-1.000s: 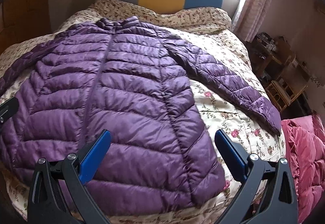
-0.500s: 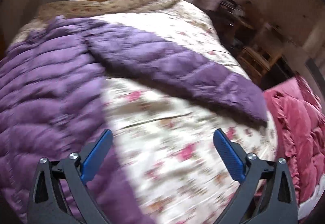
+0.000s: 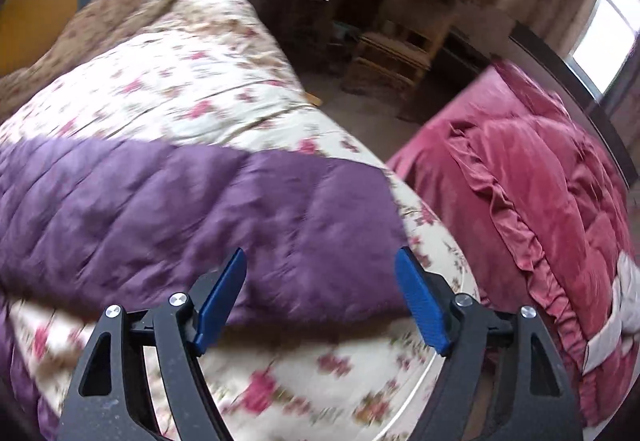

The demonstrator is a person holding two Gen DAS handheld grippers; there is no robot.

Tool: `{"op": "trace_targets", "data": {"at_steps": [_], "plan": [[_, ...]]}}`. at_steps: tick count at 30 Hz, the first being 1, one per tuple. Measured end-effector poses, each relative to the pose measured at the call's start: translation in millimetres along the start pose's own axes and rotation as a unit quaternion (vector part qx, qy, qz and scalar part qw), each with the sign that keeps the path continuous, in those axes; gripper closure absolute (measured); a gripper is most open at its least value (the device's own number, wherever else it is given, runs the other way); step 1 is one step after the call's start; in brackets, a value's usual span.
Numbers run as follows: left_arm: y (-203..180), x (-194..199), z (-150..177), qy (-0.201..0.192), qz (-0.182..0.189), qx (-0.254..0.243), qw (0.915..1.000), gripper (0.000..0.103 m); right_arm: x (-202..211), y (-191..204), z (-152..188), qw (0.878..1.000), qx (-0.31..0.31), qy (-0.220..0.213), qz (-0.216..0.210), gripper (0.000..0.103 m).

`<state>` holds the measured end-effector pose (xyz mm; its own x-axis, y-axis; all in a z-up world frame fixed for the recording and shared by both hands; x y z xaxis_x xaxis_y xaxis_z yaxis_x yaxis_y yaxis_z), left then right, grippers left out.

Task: Fold large clothes
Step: 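Reach the right gripper to the sleeve cuff and close on it, then carry the sleeve with the right gripper across the jacket body and release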

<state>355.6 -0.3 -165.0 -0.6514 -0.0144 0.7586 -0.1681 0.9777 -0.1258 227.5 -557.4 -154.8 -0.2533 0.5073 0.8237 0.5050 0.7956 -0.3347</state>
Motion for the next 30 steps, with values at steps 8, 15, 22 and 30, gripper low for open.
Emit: {"op": "trace_targets", "data": {"at_steps": [8, 15, 22, 30], "plan": [[16.4, -29.4, -13.0, 0.012, 0.0, 0.028, 0.9995, 0.003, -48.5, -4.6, 3.4, 0.998, -0.037, 0.039, -0.024, 0.024], [19.7, -43.3, -5.8, 0.028, -0.001, 0.035, 0.999, 0.003, -47.0, 7.0, 0.7, 0.998, -0.041, 0.016, -0.046, 0.067], [21.7, -45.5, -4.3, 0.031, -0.001, 0.037, 0.9988, 0.003, -21.3, 33.9, -20.2, 0.999, 0.0, -0.02, -0.031, 0.089], [22.3, -46.8, -4.2, 0.033, 0.004, 0.043, 0.9985, 0.003, 46.0, 112.5, -67.3, 0.987, 0.111, -0.111, -0.017, 0.089]]}}
Point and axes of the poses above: each gripper's, at about its wrist camera, not at the fingertips, and x roughly against the way its jaws point, y to its left, z to its underside, the point moved 8 cm from there along -x, roughly the way its jaws point, and after that the axes turned 15 degrees about x, right-handed, at the moved point
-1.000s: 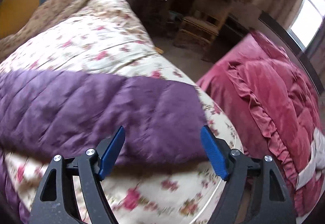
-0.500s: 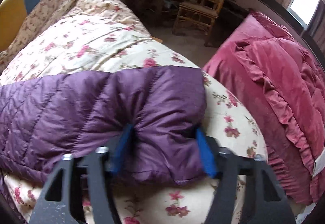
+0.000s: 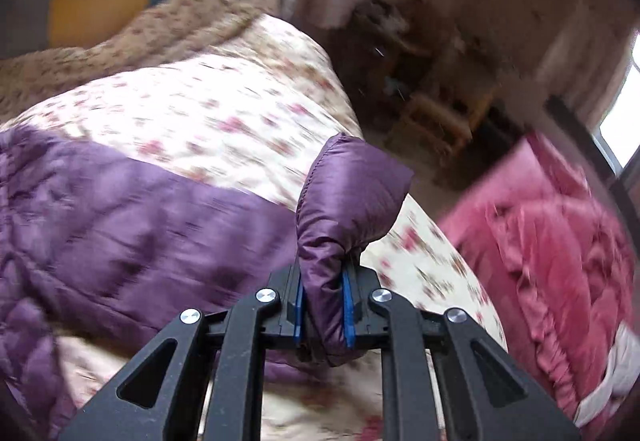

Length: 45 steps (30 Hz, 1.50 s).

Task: Fold large clothes
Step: 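Carry the sleeve with the right gripper across the jacket body and release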

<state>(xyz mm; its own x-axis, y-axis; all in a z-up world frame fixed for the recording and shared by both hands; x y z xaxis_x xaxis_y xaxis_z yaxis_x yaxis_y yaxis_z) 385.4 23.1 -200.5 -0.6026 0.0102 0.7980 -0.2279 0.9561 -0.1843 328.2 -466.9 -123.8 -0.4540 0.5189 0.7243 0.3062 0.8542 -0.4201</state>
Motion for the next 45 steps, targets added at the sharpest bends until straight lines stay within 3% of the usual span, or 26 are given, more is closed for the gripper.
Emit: {"op": "trace_targets", "data": {"at_steps": [7, 11, 17, 21, 28, 32, 37, 39, 45], "plan": [[7.0, 8.0, -4.3, -0.002, 0.02, 0.023, 0.9995, 0.009, 36.3, 94.2, -48.8, 0.995, 0.076, -0.05, -0.034, 0.09], [14.6, 16.3, -6.9, -0.001, 0.041, 0.039, 0.9984, 0.015, 57.3, 157.8, -63.8, 0.988, 0.12, -0.077, -0.065, 0.09], [29.9, 29.5, -11.6, -0.004, 0.064, 0.058, 0.9962, 0.015, 86.5, 260.0, -78.0, 0.97, 0.175, -0.104, -0.131, 0.09], [42.9, 35.4, -16.9, -0.005, 0.077, 0.072, 0.9944, 0.015, 104.6, 327.0, -74.4, 0.952, 0.213, -0.113, -0.19, 0.09], [59.1, 39.5, -18.6, 0.0, 0.091, 0.09, 0.9918, 0.019, 139.6, 410.4, -51.8, 0.915, 0.268, -0.121, -0.277, 0.088], [60.0, 44.2, -18.8, 0.003, 0.101, 0.095, 0.9904, 0.019, 144.5, 420.5, -45.1, 0.907, 0.282, -0.128, -0.284, 0.061], [51.9, 47.2, -19.6, 0.009, 0.112, 0.091, 0.9894, 0.019, 148.6, 408.8, -38.8, 0.908, 0.291, -0.145, -0.263, 0.04], [45.6, 48.3, -20.1, 0.01, 0.114, 0.088, 0.9895, 0.019, 151.0, 400.4, -37.4, 0.91, 0.289, -0.154, -0.254, 0.026], [29.6, 46.6, -21.9, 0.019, 0.122, 0.086, 0.9887, 0.019, 155.9, 370.6, -29.1, 0.912, 0.287, -0.163, -0.242, 0.013]]}}
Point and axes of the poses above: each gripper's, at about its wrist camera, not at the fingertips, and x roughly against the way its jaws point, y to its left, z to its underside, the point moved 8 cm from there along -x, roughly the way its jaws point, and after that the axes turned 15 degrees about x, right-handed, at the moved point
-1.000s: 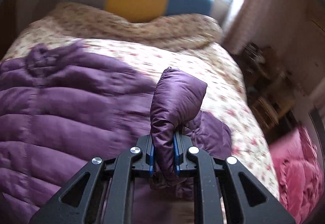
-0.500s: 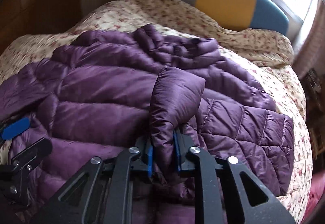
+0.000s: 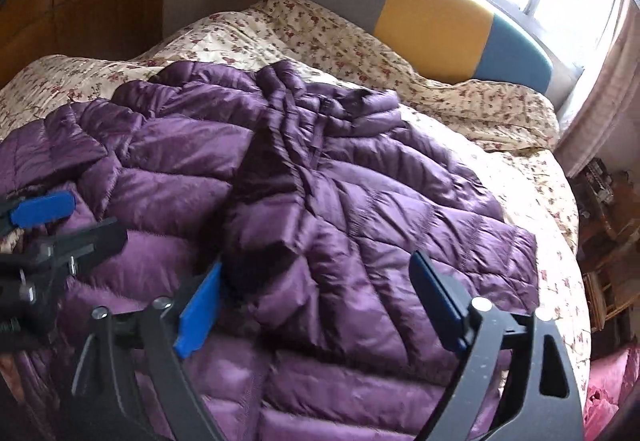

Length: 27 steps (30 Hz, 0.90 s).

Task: Fold large clothes
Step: 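Carry the sleeve with the right gripper across the jacket body and release, then grasp the other sleeve cuff with the left gripper and lift it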

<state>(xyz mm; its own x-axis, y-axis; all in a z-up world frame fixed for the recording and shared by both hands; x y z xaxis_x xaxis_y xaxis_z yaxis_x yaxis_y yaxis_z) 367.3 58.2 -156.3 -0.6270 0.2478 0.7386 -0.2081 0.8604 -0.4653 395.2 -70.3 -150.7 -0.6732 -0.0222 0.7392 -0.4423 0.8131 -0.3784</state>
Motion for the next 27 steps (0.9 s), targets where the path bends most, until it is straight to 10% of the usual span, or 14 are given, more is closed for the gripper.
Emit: {"op": "trace_targets", "data": {"at_steps": [10, 17, 21, 27], "plan": [[-35.0, -3.9, -4.2, 0.012, 0.037, 0.013, 0.9992, 0.019, 25.0, -28.2, 31.9, 0.995, -0.067, -0.027, -0.071, 0.002], [-42.5, -27.8, 0.5, 0.037, 0.003, 0.002, 0.9993, 0.019, 10.3, -72.9, 47.3, 0.993, -0.117, 0.012, 0.026, 0.004], [-40.0, -42.7, 5.5, 0.06, 0.009, 0.002, 0.9982, 0.077, -4.5, -99.7, 58.8, 0.986, -0.156, 0.031, 0.039, 0.005], [-27.0, -39.0, -4.0, 0.03, 0.0, 0.0, 0.9996, 0.091, -25.9, -115.9, 60.7, 0.982, -0.184, 0.032, 0.025, 0.005]]}}
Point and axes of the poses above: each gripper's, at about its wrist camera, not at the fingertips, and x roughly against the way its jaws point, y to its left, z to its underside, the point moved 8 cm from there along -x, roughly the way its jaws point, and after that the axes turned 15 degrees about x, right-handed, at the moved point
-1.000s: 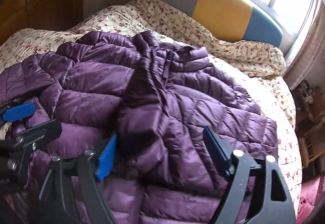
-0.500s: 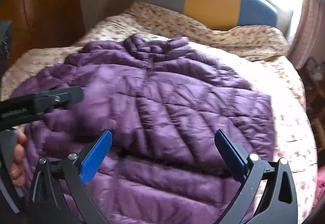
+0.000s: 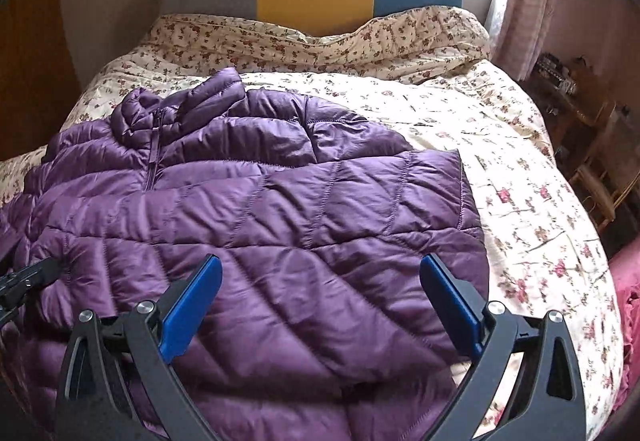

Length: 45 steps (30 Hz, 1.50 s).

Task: Fold large clothes
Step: 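Grasp the other sleeve cuff with the left gripper and lift it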

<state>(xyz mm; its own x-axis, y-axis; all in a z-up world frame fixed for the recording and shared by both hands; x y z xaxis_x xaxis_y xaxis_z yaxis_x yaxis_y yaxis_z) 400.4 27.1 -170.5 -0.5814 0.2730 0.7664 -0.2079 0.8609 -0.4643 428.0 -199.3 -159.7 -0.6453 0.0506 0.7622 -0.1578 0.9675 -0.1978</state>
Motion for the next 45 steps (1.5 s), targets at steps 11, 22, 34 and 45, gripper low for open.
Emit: {"op": "trace_targets", "data": {"at_steps": [11, 22, 34, 45], "plan": [[27.2, 3.5, -21.7, -0.03, -0.033, 0.002, 0.999, 0.092, -41.6, 14.3, -0.5, 1.0, -0.008, 0.013, -0.027, 0.004], [15.2, 51.3, -19.4, -0.13, -0.034, 0.014, 0.9907, 0.036, -66.6, 24.4, 7.0, 0.999, -0.018, 0.024, -0.016, 0.002], [0.4, -35.2, -6.4, -0.049, -0.068, -0.039, 0.9957, 0.038, -68.9, 23.0, 10.7, 0.999, -0.02, 0.013, -0.022, 0.002], [50.7, 54.1, 16.7, -0.072, -0.033, 0.067, 0.9946, 0.018, -67.0, 23.2, 10.8, 1.0, -0.021, 0.008, -0.022, 0.002]]}}
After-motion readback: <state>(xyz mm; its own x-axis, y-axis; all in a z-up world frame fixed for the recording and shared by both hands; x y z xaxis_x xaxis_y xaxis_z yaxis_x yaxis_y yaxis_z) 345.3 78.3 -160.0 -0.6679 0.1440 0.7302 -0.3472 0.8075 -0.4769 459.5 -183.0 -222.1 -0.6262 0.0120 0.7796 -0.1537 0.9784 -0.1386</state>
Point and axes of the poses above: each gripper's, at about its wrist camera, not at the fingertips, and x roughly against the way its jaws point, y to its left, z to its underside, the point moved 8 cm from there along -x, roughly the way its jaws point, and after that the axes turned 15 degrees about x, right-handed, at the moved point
